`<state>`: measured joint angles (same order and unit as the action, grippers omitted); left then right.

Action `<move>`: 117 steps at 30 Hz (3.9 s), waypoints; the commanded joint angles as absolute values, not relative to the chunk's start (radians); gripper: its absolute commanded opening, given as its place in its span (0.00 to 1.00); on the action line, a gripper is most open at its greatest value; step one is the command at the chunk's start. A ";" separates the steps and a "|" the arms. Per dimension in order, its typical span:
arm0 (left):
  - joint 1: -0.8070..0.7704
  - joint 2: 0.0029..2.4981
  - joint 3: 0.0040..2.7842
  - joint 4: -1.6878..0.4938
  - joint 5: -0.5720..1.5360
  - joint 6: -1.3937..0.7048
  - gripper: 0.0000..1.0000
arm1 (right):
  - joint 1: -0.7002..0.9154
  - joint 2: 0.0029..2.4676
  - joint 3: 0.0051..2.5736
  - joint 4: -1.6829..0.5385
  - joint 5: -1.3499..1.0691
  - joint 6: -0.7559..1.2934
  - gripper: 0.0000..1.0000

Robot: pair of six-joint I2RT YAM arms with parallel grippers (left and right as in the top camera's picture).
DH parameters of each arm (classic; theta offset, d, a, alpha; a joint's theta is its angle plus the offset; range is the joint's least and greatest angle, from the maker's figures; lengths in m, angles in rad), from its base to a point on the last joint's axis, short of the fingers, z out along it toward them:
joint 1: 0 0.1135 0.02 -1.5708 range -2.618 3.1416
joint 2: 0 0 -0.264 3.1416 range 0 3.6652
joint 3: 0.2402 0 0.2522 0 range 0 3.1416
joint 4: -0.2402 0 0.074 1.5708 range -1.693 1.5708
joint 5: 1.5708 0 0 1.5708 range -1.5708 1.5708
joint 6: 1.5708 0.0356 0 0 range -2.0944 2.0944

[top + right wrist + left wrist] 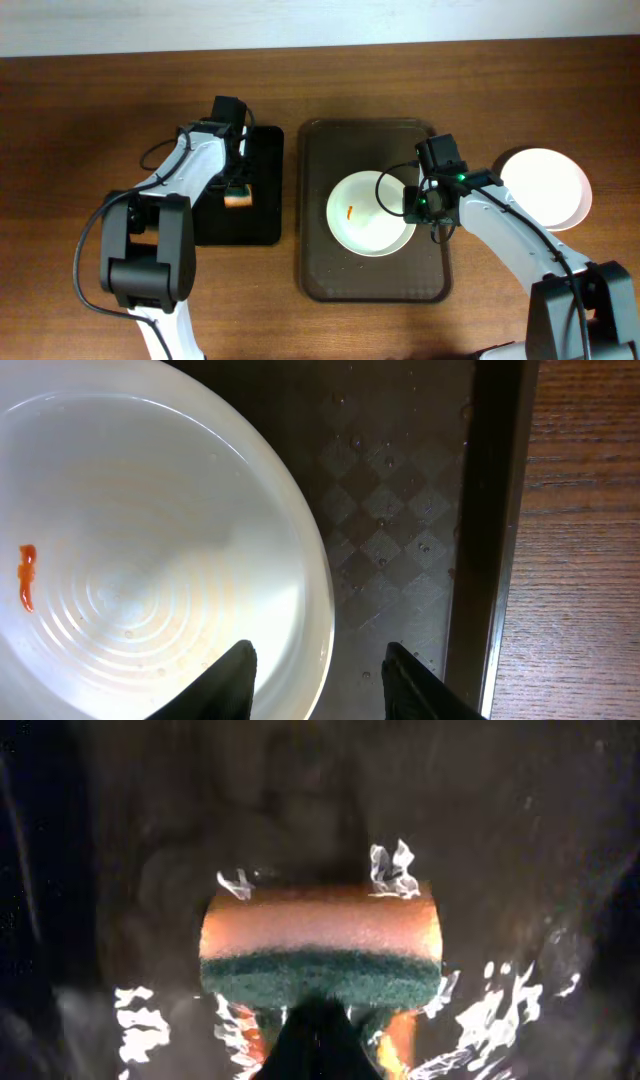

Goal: Clean dirty plates on tray and stack at the side
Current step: 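Scrub the last plate with the sponge, then return sponge to tray, then lift the last plate with the right gripper and carry it right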

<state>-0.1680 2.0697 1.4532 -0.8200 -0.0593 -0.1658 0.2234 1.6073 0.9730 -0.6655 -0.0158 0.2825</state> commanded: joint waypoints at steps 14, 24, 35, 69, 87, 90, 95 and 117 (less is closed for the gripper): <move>-0.168 2.027 1.398 -0.854 -0.029 -0.164 0.47 | 0.229 1.588 0.987 -0.670 -0.015 0.277 0.43; -0.165 1.917 1.465 -0.872 0.004 -0.160 0.00 | 0.226 1.625 0.987 -0.639 0.035 0.277 0.43; -0.202 1.846 1.465 -0.804 0.362 -0.161 0.00 | 0.118 1.826 0.988 -0.504 -0.152 0.293 0.04; -0.567 2.147 1.523 -0.624 -0.293 -0.140 0.00 | 0.099 1.826 0.987 -0.624 -0.142 0.190 0.04; -0.264 2.026 1.904 -1.161 -0.046 -0.180 0.00 | 0.097 1.821 0.997 -0.590 -0.090 0.190 0.04; -0.130 2.031 1.789 -1.130 0.134 -0.089 0.00 | 0.096 1.760 1.045 -0.653 -0.121 0.191 0.04; -0.091 2.031 1.586 -1.007 0.169 -0.047 0.11 | 0.035 1.647 1.137 -0.800 -0.122 0.197 0.04; -0.089 1.877 1.686 -1.089 0.169 -0.047 1.00 | -0.666 1.563 1.158 -0.778 -0.311 0.219 0.04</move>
